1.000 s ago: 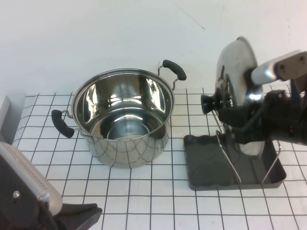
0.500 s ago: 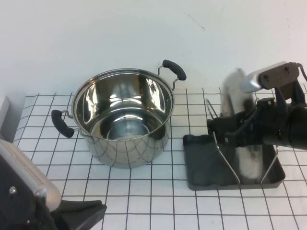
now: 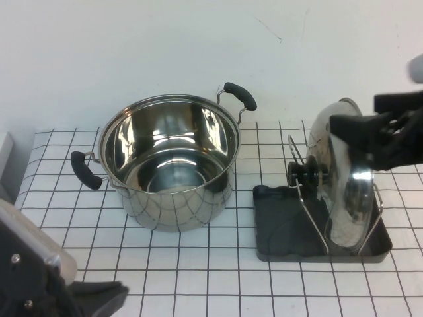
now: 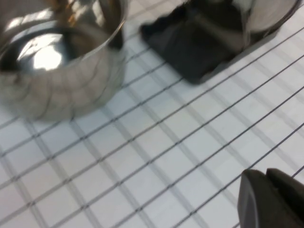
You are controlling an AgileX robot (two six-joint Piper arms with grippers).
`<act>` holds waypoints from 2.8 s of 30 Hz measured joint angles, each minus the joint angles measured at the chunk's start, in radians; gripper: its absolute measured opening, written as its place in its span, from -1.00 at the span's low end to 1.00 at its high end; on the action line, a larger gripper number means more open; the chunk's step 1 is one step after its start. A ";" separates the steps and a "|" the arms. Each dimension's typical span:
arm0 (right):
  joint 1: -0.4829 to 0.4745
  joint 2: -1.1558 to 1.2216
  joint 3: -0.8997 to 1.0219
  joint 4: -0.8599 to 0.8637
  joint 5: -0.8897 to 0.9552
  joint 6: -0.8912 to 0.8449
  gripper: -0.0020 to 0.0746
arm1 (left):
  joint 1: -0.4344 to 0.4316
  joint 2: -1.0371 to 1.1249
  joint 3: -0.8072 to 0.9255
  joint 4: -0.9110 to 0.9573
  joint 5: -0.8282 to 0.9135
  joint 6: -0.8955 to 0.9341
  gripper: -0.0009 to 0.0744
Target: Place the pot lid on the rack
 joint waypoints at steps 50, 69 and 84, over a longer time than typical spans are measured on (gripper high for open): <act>-0.018 -0.921 0.440 -1.197 0.447 0.925 -0.95 | 0.000 -0.301 0.052 0.100 0.082 -0.232 -0.98; -0.018 -0.921 0.442 -1.197 0.468 0.925 -0.95 | 0.289 -0.237 0.061 -0.008 0.088 -0.179 -0.98; -0.018 -0.921 0.442 -1.197 0.469 0.925 -0.95 | 0.981 -0.628 0.460 -0.553 -0.622 0.386 -0.98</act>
